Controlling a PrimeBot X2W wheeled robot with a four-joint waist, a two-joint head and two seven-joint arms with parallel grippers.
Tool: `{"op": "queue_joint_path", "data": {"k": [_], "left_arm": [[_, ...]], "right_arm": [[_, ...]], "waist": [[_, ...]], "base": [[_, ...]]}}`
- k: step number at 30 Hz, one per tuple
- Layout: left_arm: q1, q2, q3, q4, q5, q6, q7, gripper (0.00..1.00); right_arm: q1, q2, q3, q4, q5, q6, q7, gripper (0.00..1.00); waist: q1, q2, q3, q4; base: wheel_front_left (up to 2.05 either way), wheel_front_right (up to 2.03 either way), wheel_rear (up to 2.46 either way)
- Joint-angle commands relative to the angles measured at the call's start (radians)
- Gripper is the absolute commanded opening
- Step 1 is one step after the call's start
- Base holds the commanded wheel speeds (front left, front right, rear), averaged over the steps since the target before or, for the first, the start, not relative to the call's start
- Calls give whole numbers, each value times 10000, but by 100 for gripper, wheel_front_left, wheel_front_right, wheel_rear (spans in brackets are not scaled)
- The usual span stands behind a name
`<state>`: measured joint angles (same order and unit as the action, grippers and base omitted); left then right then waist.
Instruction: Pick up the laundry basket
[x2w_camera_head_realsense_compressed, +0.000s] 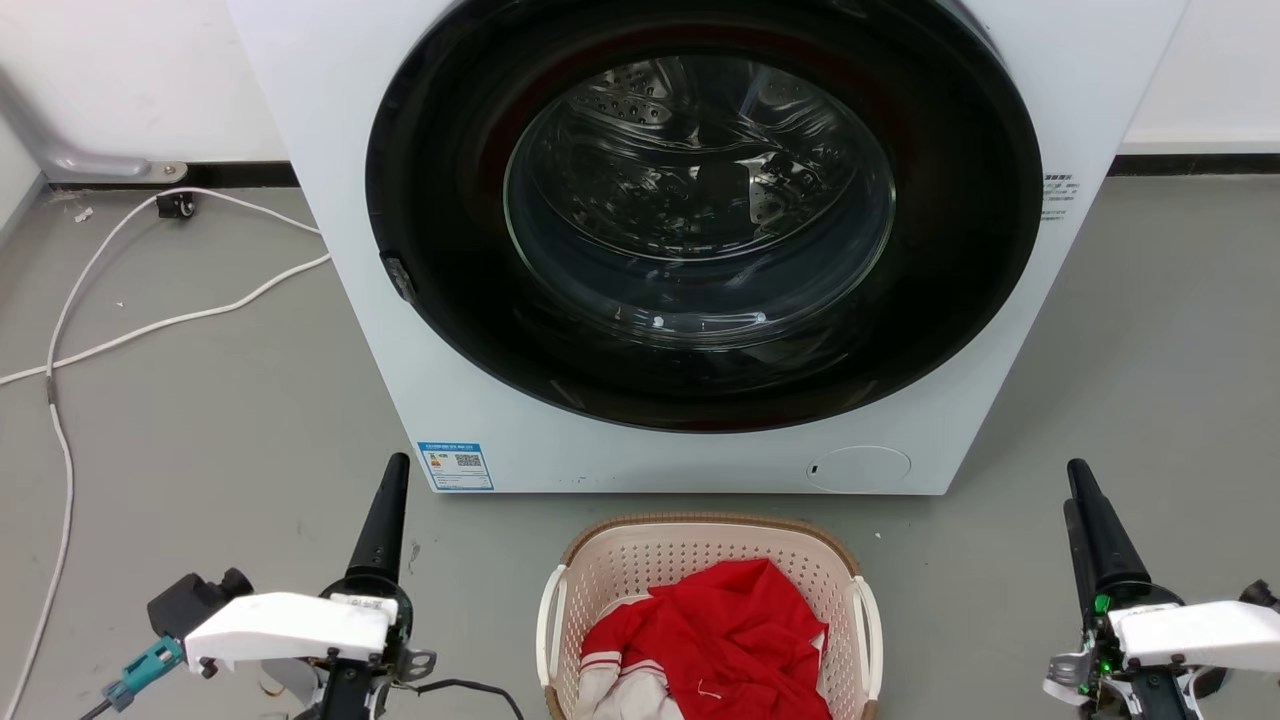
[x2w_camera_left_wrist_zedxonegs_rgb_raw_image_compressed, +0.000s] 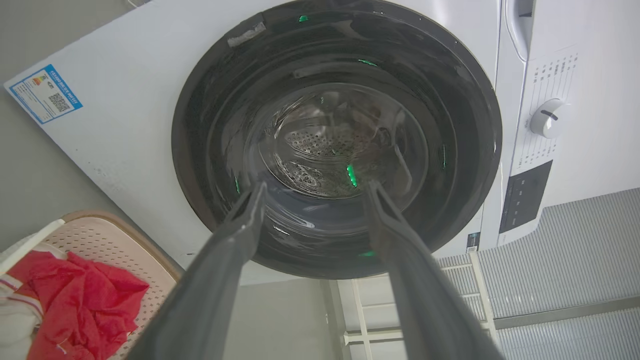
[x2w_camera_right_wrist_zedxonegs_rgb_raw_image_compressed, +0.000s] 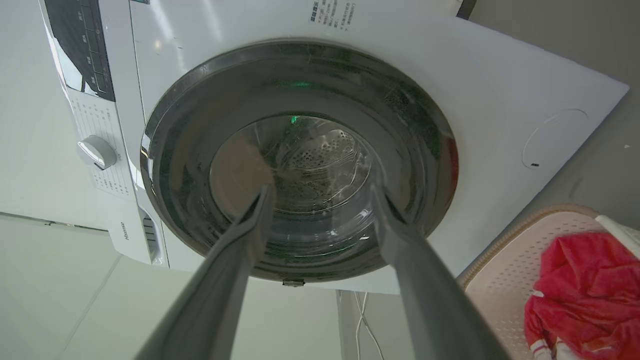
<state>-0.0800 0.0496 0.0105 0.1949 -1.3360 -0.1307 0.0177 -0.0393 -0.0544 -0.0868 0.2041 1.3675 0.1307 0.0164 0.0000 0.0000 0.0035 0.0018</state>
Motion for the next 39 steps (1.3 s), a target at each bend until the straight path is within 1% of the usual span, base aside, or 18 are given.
{"op": "queue_joint_path", "data": {"k": [1,8,9,10,14,15,27,39], "left_arm": [[-181,39,-77,-266,601,-5,-130,100],[-178,26,-178,-447,2353,17,-414,100],[-178,26,-178,-447,2353,17,-414,100],[-174,24,-233,-466,2801,45,-491,100],[-176,22,-352,-487,3597,75,-636,100],[-176,22,-352,-487,3597,75,-636,100],[-269,142,-745,-508,5822,305,-1050,100],[-314,296,-1199,-420,7414,496,-1412,100]], "right_arm": [[-129,-31,-20,-295,-675,0,-133,100],[-29,-2,-25,-625,-2542,0,-389,100],[-29,-2,-25,-625,-2542,0,-389,100],[0,2,6,-736,-3041,0,-417,100],[70,7,61,-922,-3909,0,-461,100],[70,7,61,-922,-3909,0,-461,100],[209,14,124,-1315,-6164,0,-513,100],[330,21,158,-1488,-7947,0,-558,100]], "waist": [[0,0,2,1],[0,0,-2,-2],[0,0,-2,-2],[0,0,0,-4],[0,0,5,-1],[0,0,5,-1],[0,0,22,6],[0,0,45,1]], "base": [[0,0,0],[0,0,0],[0,0,0],[0,0,0],[0,0,0],[0,0,0],[0,0,0],[0,0,0]]}}
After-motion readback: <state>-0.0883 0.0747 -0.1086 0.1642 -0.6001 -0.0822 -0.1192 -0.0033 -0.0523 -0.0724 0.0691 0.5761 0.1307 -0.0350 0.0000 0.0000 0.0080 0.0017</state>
